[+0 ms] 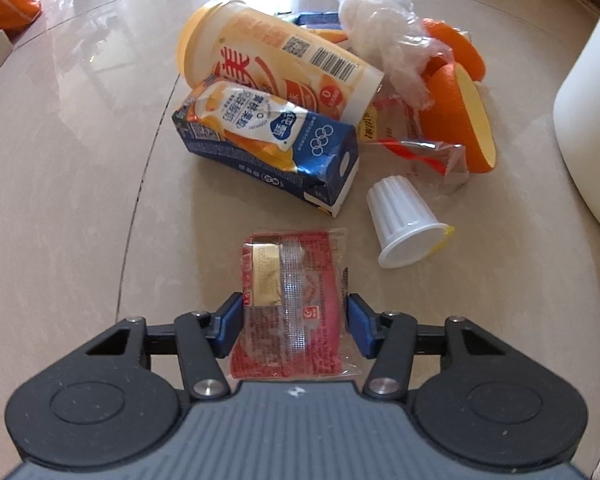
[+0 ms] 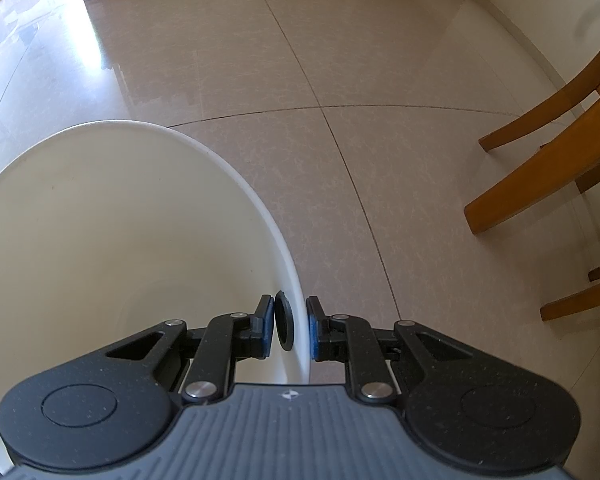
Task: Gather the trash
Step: 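Grasp the red snack packet with the left gripper, then carry the red packet over the bin and release it from the left gripper, then grasp the small white cup with the left gripper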
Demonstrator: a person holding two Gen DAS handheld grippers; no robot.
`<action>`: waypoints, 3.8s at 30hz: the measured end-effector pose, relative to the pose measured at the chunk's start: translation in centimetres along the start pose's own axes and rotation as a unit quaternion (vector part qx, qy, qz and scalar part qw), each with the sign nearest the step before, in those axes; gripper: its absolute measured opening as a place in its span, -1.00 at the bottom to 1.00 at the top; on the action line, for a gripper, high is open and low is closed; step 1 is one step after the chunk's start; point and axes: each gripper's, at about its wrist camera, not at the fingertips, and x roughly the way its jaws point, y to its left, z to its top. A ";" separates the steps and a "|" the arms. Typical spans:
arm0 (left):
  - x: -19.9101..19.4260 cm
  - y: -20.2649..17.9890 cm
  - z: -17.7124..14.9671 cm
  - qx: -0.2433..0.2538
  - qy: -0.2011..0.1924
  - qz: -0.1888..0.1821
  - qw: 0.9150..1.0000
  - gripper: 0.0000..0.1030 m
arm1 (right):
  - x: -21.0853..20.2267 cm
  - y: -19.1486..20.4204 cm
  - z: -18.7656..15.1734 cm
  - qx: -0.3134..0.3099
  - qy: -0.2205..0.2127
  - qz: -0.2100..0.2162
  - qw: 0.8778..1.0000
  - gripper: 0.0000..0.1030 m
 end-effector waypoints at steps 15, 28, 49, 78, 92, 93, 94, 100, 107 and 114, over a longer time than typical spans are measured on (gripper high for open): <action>-12.7 -3.4 6.7 0.140 0.003 -0.079 0.987 0.04 | 0.2 -0.4 0.6 0.002 0.003 0.001 1.000 -0.61; -26.5 -16.7 18.4 0.222 -0.111 -0.178 0.952 0.06 | 0.3 0.1 0.4 0.005 0.003 -0.003 1.000 -0.60; -26.3 -19.7 20.5 0.175 -0.157 -0.166 0.958 0.91 | 0.3 -0.6 0.4 0.006 0.003 0.003 1.000 -0.60; -6.8 -8.5 3.5 -0.055 -0.062 0.011 0.996 0.77 | 0.1 0.6 0.0 -0.006 -0.006 -0.012 1.000 -0.58; 0.1 -7.6 1.4 -0.132 -0.030 0.008 0.991 0.46 | 0.5 0.3 0.0 -0.007 -0.006 -0.013 1.000 -0.58; 0.3 -7.7 1.4 -0.131 -0.029 0.008 0.991 0.44 | 0.5 0.4 0.0 -0.007 -0.006 -0.014 1.000 -0.58; 0.6 -7.9 1.5 -0.131 -0.026 0.008 0.991 0.37 | 0.5 0.5 0.1 -0.007 -0.006 -0.014 1.000 -0.57; 1.2 -8.8 1.7 -0.126 -0.027 0.020 0.992 0.25 | 0.4 0.6 0.1 -0.007 -0.007 -0.014 1.000 -0.58; 0.7 -9.2 1.4 -0.111 -0.020 0.029 0.993 -0.14 | 0.4 0.6 0.1 -0.007 -0.006 -0.015 1.000 -0.57; 0.0 -8.9 0.9 -0.107 -0.013 0.016 0.994 -0.15 | 0.4 0.6 0.1 -0.007 -0.006 -0.015 1.000 -0.58</action>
